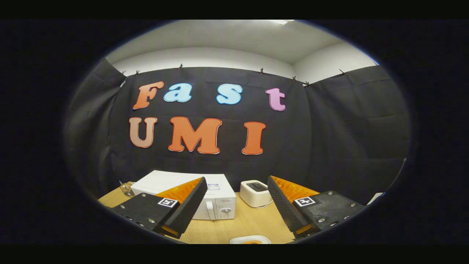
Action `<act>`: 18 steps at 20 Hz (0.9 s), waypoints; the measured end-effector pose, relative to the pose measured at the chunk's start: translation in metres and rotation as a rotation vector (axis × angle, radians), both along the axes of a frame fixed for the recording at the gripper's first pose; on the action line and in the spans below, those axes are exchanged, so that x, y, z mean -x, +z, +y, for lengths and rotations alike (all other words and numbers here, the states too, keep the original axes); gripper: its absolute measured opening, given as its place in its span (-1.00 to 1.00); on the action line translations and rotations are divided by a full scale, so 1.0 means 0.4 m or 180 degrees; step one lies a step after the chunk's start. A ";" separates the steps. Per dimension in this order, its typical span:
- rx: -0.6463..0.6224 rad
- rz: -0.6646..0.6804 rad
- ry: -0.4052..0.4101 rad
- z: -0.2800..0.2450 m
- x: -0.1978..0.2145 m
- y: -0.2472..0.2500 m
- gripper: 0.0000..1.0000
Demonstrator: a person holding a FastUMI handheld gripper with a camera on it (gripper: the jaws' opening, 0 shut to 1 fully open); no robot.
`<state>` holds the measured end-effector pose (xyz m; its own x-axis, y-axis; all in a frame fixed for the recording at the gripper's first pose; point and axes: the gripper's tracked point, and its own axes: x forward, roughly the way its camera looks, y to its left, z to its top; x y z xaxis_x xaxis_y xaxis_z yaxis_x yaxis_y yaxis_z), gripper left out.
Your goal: Open the microwave, put the food inside, and close the microwave door.
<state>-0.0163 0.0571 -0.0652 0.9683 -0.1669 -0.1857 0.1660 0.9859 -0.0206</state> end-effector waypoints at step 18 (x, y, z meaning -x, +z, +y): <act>-0.0289 0.0895 0.0762 0.169 -0.169 -0.562 0.94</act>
